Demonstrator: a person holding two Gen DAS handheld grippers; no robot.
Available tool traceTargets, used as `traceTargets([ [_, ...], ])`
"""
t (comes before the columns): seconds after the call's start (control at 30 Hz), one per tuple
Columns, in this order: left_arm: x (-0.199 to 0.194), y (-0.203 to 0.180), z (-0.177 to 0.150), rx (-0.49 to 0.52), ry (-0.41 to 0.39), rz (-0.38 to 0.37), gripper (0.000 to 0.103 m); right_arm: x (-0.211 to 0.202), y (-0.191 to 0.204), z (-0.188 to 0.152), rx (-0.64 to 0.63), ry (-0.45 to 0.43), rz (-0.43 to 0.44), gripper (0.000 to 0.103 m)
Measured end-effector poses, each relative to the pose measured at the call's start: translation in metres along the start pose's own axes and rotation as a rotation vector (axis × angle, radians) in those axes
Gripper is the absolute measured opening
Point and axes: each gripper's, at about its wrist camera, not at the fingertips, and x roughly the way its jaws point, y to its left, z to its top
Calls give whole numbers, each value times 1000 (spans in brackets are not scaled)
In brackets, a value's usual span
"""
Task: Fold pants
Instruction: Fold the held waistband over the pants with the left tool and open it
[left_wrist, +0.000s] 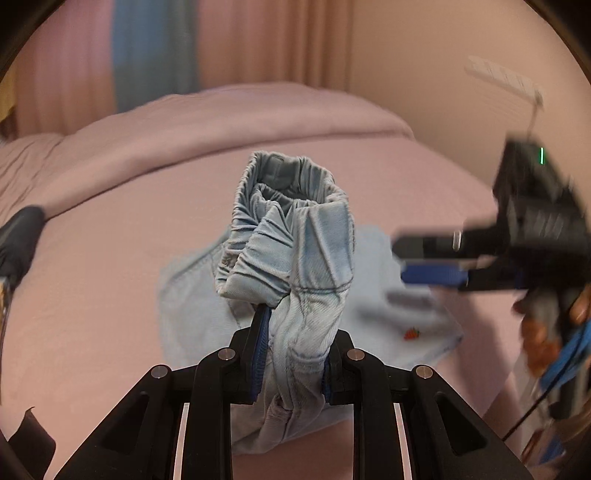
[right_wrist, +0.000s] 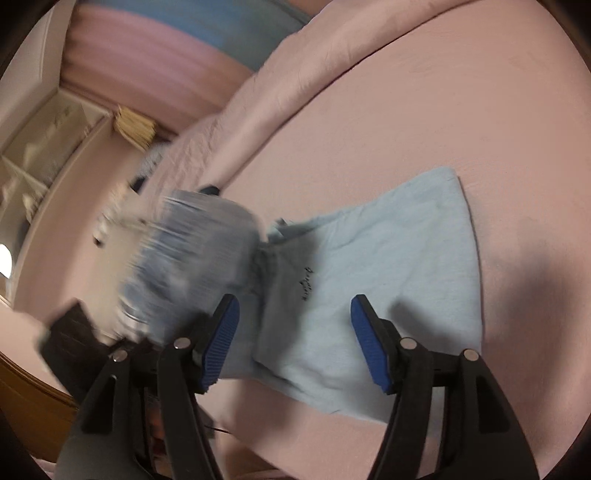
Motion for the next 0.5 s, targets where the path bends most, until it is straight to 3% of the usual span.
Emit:
traceTargets([
  [0.23,31,-28,-14,147,75,22,23,-7,-9,-1,77,28,29,66],
  [0.37,32,-30,-15,177,80,24,24,9,-14,3,72,88,-53,65],
  [0.5,31,-34,-16,190,77,21,24,16,-19,8,137,102,8,59],
])
